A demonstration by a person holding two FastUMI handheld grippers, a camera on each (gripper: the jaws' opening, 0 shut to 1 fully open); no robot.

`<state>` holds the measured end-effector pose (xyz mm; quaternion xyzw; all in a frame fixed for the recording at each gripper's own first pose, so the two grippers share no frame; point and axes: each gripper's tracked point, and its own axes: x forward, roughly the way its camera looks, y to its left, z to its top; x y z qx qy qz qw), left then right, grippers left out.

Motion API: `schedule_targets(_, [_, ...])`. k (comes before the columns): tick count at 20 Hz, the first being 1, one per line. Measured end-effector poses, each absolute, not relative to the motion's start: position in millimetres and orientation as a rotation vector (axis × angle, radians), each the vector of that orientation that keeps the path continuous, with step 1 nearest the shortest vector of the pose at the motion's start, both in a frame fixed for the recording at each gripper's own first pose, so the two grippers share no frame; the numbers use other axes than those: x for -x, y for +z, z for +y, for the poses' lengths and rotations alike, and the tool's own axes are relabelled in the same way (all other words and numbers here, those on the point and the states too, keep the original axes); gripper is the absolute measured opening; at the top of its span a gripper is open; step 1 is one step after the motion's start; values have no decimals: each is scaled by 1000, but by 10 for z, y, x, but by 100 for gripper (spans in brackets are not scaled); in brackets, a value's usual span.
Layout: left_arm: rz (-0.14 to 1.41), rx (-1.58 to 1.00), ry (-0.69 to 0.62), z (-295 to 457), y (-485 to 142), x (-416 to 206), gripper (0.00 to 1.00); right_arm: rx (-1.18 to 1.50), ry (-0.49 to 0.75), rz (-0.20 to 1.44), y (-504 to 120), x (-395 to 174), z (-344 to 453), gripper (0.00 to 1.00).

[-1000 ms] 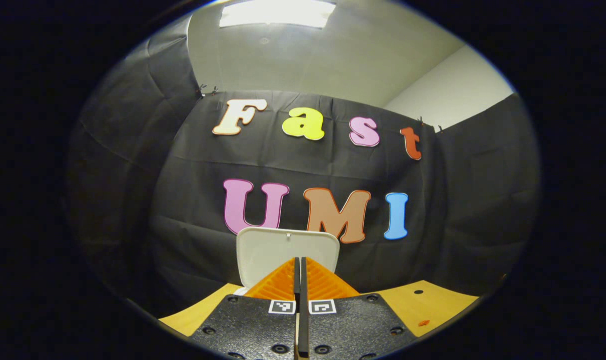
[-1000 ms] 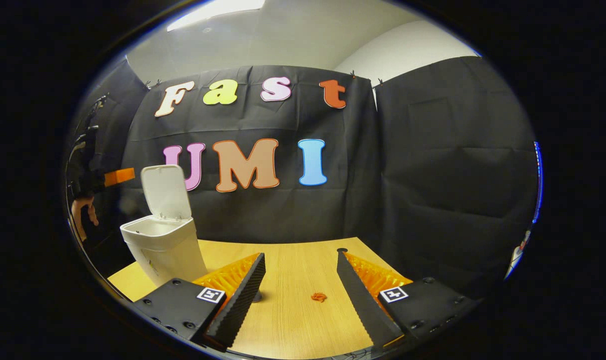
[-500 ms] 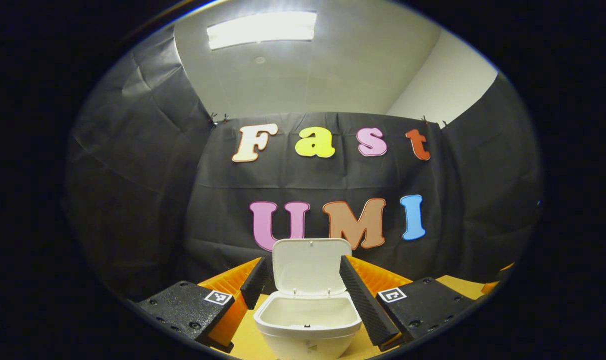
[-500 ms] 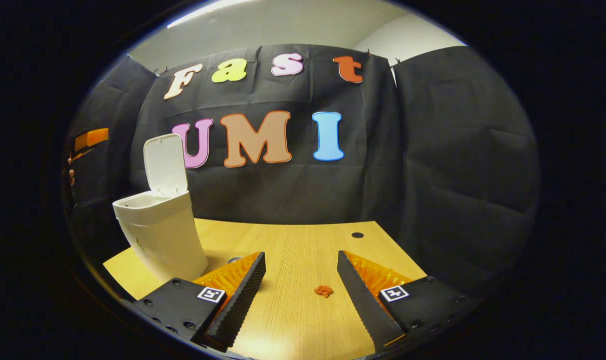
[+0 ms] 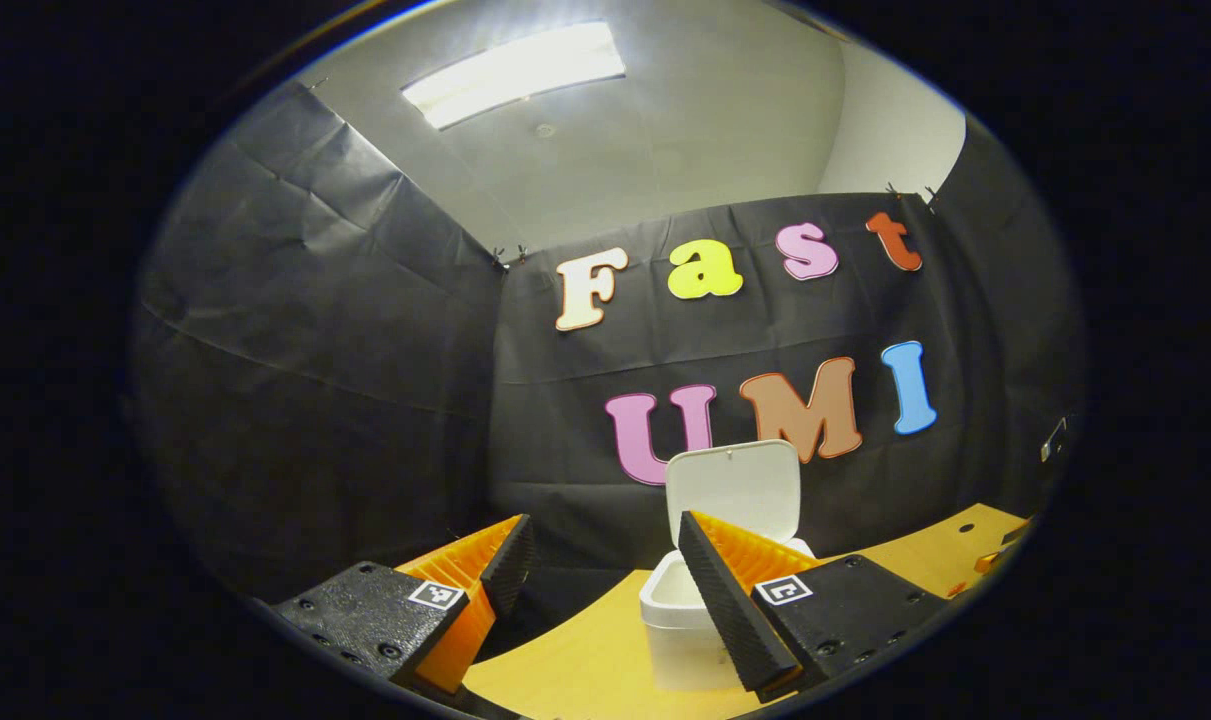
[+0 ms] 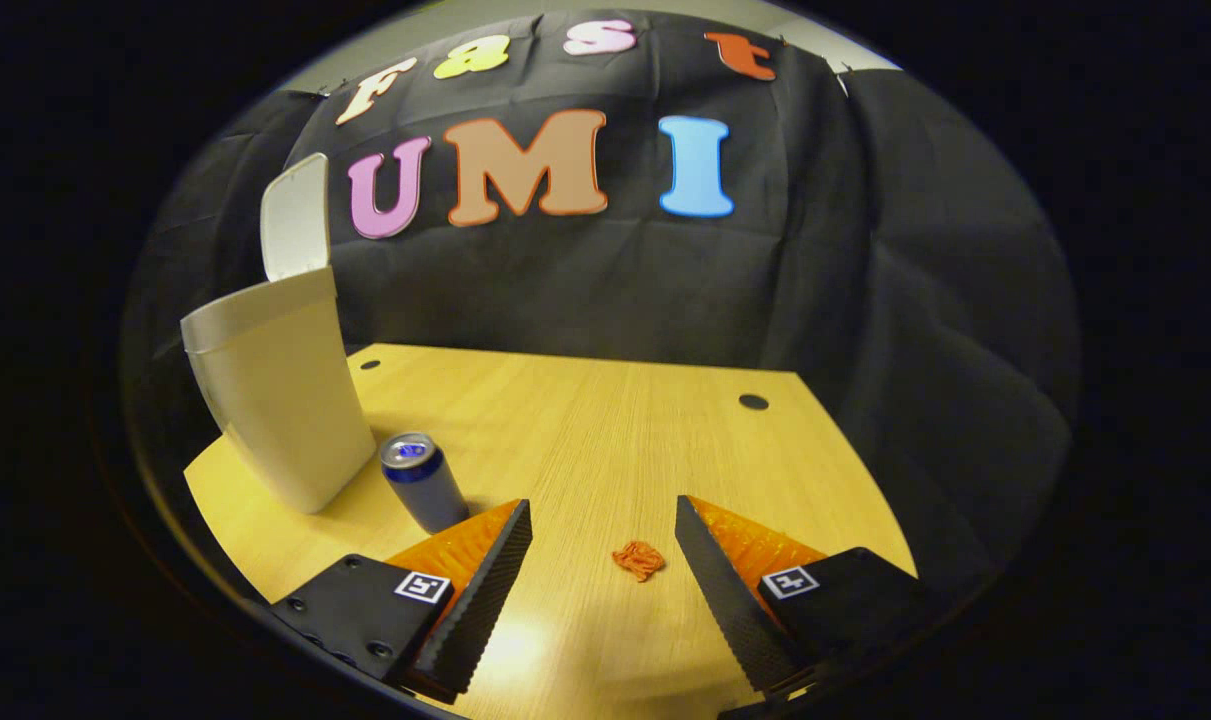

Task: Press the lid of the desktop garbage bin to open it, pick up the crumpled paper on the desktop and throw it into the bin, then pick up the pop can on the desktop and drop it into the bin, and finally close the garbage bin lid.

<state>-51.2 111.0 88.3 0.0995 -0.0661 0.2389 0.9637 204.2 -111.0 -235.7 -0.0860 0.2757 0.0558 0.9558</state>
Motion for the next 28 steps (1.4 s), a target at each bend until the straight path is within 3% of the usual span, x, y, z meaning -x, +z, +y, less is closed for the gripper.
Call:
schedule_targets(10, [-73,-212,565,1215,711,830,90,225,51,890,-3311,-2378,-1422,97])
schedule_targets(12, [-72,-206,580,1244,717,872,90,216,36,919,-3378,-2382,-1494,85])
schedule_targets(13, [-71,-199,583,1254,696,881,94,208,36,932,-3402,-2380,-1493,84])
schedule_targets(14, [-69,-194,585,1258,687,880,90,197,39,944,-3445,-2364,-1471,76])
schedule_targets(15, [-68,-190,588,1273,675,901,90,187,38,956,-3486,-2365,-1467,76])
schedule_targets(18, [-60,-174,590,1276,627,878,90,183,17,955,-3477,-2385,-1541,48])
schedule_targets(20, [-57,-165,586,1250,617,876,90,202,21,949,-3480,-2394,-1555,19])
schedule_targets(28, [-53,-156,566,1229,588,873,90,247,106,855,-2991,-2330,-1264,17])
